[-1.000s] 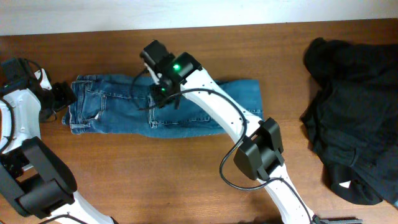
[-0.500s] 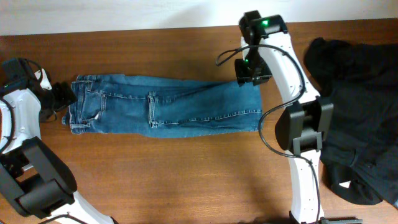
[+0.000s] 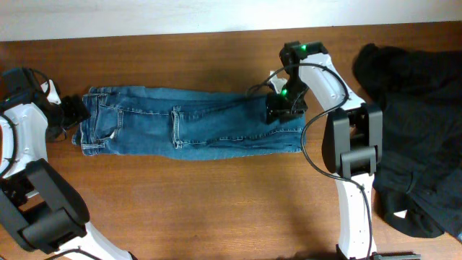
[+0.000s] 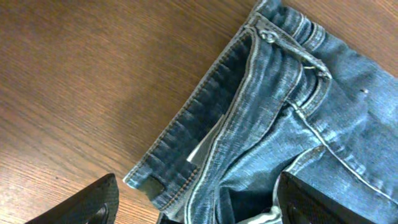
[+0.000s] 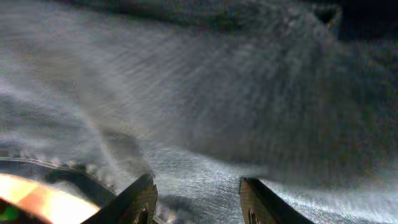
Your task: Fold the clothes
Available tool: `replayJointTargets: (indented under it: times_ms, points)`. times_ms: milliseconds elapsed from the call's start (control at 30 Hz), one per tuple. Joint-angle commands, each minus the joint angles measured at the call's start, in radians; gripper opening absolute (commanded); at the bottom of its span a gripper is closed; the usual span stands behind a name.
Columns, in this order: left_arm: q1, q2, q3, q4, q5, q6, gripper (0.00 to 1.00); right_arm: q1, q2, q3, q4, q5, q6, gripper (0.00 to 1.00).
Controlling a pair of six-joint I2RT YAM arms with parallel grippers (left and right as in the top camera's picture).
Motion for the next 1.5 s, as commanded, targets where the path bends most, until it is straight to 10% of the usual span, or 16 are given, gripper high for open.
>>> replayJointTargets:
  times_ms: [0,533,867,967,1100,1467]
  points:
    - [-0.004,0.003,0.008,-0.001,0.027,0.009,0.82,0.003,-0.076,0.184,-0.043,-0.012,-0.014,0.50]
    - [-0.001,0.067,0.008,0.124,0.164,0.373,0.99,-0.139,-0.087,0.343,-0.239,0.011,-0.018,0.57]
    - [-0.001,0.279,0.008,0.164,0.289,0.372,0.99,-0.138,-0.087,0.343,-0.248,0.011,-0.016,0.56]
    - [-0.004,0.315,0.008,0.139,0.410,0.372,0.84,-0.138,-0.087,0.343,-0.248,0.011,-0.016,0.56]
    - [-0.002,0.323,0.009,0.100,0.435,0.372,0.00,-0.138,-0.087,0.343,-0.248,0.011,-0.016,0.56]
    - [0.105,0.145,0.282,-0.163,0.379,0.356,0.00,-0.139,-0.087,0.343,-0.267,0.014,-0.017,0.56]
